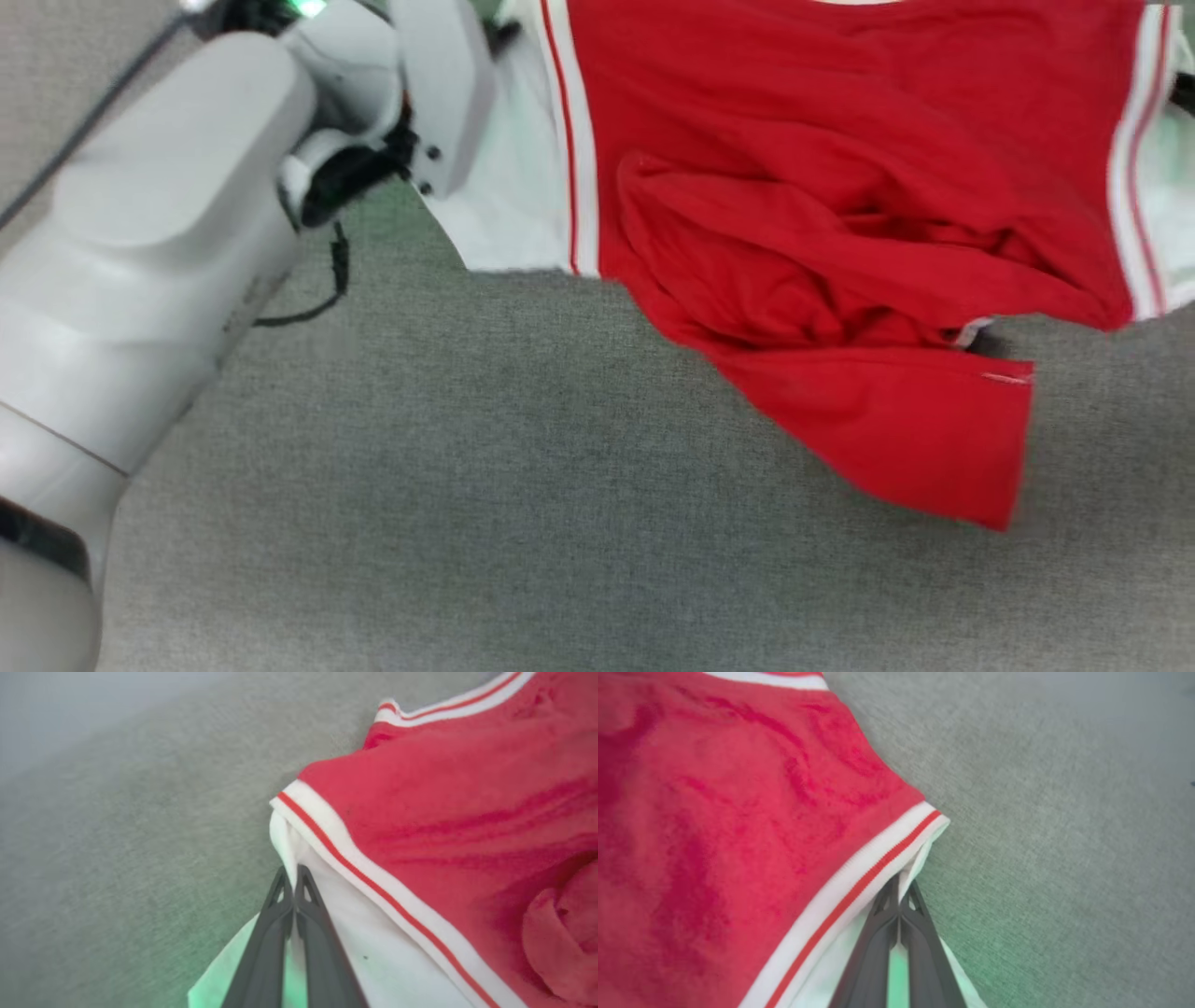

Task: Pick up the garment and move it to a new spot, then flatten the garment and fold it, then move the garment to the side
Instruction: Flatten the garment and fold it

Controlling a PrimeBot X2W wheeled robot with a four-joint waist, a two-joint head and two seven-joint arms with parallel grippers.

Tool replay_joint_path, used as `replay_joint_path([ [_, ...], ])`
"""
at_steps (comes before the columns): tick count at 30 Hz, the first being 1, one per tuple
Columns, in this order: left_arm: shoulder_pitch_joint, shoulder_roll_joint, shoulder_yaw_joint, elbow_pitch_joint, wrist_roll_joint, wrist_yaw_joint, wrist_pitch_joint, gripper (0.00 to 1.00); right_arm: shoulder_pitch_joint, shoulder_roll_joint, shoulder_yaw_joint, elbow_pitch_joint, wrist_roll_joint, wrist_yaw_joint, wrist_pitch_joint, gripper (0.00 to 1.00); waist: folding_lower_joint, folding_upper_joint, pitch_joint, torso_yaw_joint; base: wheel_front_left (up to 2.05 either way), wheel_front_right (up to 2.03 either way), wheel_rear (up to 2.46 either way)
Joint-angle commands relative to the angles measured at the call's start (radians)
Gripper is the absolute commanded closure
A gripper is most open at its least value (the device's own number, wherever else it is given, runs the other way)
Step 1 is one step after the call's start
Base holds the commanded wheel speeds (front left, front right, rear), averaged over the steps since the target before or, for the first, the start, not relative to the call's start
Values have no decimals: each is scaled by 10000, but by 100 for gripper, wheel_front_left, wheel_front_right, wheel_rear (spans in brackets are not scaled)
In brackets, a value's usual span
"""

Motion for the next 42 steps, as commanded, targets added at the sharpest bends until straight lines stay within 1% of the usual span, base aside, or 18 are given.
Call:
replay_joint_path([
  [1,2,-9,151,223,-138,24,-385,100,-26,-22,8,99,16,8,-386,100,0,0,-247,-132,0,0,0],
  [2,2,-9,151,223,-138,24,-385,100,-26,-22,8,99,16,8,-386,100,0,0,-247,-132,0,0,0],
  [5,-172,-158,511,723,-307,24,-1355,100,-306,82,-124,426,-44,8,-1414,100,0,0,-389,-243,0,0,0],
  [10,-625,-555,1207,1646,-699,24,-2827,100,-942,378,-453,1696,-522,8,-3066,100,0,0,-621,-437,0,0,0],
  [14,-1492,-878,1794,2456,-745,43,-4052,100,-1879,997,-1103,3365,-937,7,-4352,100,0,0,-813,-579,0,0,0],
  [19,-3025,-1203,2449,3285,-704,220,-5426,100,-3374,2098,-1872,5510,-1506,5,-5568,100,0,0,-1069,-806,0,0,0],
  [23,-4213,-1363,2718,3734,-485,354,-5996,100,-4445,2770,-2341,6852,-1888,-1,-6080,100,0,0,-1288,-935,0,0,0],
  [27,-4667,-1472,2885,4161,-409,273,-6193,100,-4900,3216,-2538,7724,-2217,-2,-6262,100,0,0,-1540,-974,0,0,0],
  [31,-4216,-1418,2783,4419,-410,141,-6229,100,-4491,3323,-2474,7918,-2300,-2,-6318,100,0,0,-1692,-933,0,0,0],
  [35,-3300,-1300,2539,4374,-552,38,-6170,100,-3633,3215,-2226,7477,-2142,-2,-6335,100,0,0,-1762,-967,0,0,0],
  [37,-2593,-1293,2299,3724,-786,35,-6081,100,-2998,3055,-2033,7050,-2003,-2,-6341,100,0,0,-1800,-985,0,0,0],
  [42,-296,-352,1703,1778,-1611,28,-6003,100,-1097,2480,-1473,5640,-1521,1,-6352,100,0,0,-1961,-1029,0,0,0],
])
